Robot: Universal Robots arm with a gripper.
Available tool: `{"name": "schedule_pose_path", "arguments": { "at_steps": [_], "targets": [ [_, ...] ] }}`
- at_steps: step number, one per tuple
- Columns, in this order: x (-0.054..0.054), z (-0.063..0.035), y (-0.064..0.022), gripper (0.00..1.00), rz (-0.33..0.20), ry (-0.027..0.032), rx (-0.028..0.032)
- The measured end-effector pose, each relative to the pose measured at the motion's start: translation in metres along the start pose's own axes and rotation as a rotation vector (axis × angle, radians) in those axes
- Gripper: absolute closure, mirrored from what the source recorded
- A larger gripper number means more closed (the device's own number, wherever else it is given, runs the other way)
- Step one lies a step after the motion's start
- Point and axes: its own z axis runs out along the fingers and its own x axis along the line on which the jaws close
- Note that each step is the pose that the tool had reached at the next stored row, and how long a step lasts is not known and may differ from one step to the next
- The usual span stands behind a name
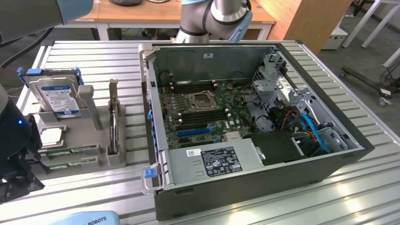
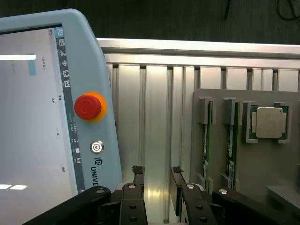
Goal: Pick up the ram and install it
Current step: 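Pick up the ram and move it above insertion slot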
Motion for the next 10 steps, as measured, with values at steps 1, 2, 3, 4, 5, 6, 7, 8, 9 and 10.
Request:
{"name": "schedule_pose_path", "arguments": {
  "at_steps": [1,2,3,4,5,6,7,8,9,10],
  "targets": [
    [0.0000,0.0000,0.0000,0.65,0.000,0.0000,0.0000],
    [0.0000,0.0000,0.0000,0.65,0.000,0.0000,0.0000],
    [0.0000,0.0000,0.0000,0.65,0.000,0.0000,0.0000],
    [0.0000,0.0000,0.0000,0.65,0.000,0.0000,0.0000],
    [0.0000,0.0000,0.0000,0.65,0.000,0.0000,0.0000],
    [0.0000,0.0000,0.0000,0.65,0.000,0.0000,0.0000],
    [0.0000,0.0000,0.0000,0.65,0.000,0.0000,-0.0001],
    [0.0000,0.0000,0.0000,0.65,0.000,0.0000,-0.0001],
    [0.0000,0.0000,0.0000,0.65,0.000,0.0000,0.0000],
    [0.0000,0.0000,0.0000,0.65,0.000,0.0000,-0.0001]
  ]
}}
